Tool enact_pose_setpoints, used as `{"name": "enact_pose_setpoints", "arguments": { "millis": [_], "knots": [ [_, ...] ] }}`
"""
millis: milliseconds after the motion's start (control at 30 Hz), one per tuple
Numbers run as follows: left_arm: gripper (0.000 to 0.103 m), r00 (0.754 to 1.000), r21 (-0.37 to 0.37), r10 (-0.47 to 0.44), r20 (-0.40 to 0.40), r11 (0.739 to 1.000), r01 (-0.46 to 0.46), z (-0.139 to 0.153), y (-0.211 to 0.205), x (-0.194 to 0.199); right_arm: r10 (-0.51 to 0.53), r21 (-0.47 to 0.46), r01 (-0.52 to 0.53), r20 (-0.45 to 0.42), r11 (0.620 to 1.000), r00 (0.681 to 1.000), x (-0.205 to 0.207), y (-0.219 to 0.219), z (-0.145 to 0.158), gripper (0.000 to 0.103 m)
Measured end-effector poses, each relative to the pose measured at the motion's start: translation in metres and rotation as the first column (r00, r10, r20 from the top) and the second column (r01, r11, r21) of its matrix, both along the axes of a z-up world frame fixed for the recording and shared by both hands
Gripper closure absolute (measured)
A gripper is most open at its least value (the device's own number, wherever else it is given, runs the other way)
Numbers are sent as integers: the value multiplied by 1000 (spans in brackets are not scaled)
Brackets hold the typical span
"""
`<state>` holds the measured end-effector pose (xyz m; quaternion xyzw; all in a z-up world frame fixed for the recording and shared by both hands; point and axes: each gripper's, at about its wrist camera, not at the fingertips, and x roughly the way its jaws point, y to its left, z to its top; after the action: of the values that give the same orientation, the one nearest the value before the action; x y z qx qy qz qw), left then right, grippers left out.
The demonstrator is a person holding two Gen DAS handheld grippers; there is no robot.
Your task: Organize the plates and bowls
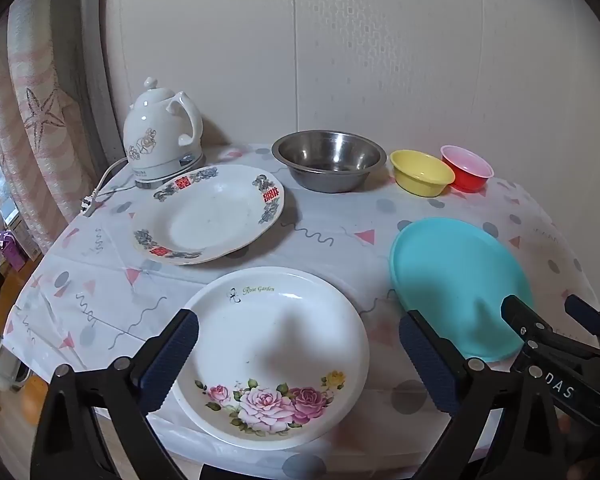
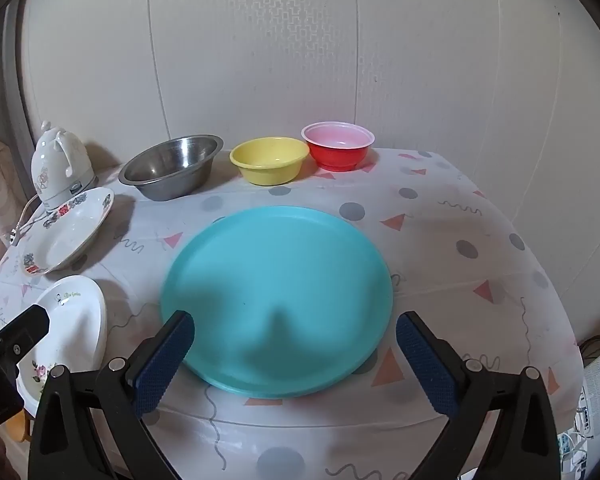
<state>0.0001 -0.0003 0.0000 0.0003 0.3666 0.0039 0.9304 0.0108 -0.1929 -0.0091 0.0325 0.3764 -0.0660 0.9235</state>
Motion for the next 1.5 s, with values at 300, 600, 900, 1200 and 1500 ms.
{"name": "enact_pose_setpoints", "arguments": {
  "millis": [300,600,900,1200,1500],
  "knots": [
    [2,1000,-9,0,-21,1000,0,-4,1,2,2,-10,-2,1,1000,1000,2,2,-1,0],
    [0,1000,-18,0,-18,1000,0,1,4,3,4,6,-4,8,1000,1000,3,1,1,0],
    [0,1000,-14,5,-9,1000,-5,4,5,2,24,4,-24,17,1000,1000,4,5,4,0],
    [0,1000,-6,0,-11,1000,0,5,2,5,28,26,-29,20,999,999,9,0,4,0],
    [0,999,3,-27,-24,1000,28,4,-6,15,-12,49,11,14,999,1000,12,-15,3,0]
  ]
}}
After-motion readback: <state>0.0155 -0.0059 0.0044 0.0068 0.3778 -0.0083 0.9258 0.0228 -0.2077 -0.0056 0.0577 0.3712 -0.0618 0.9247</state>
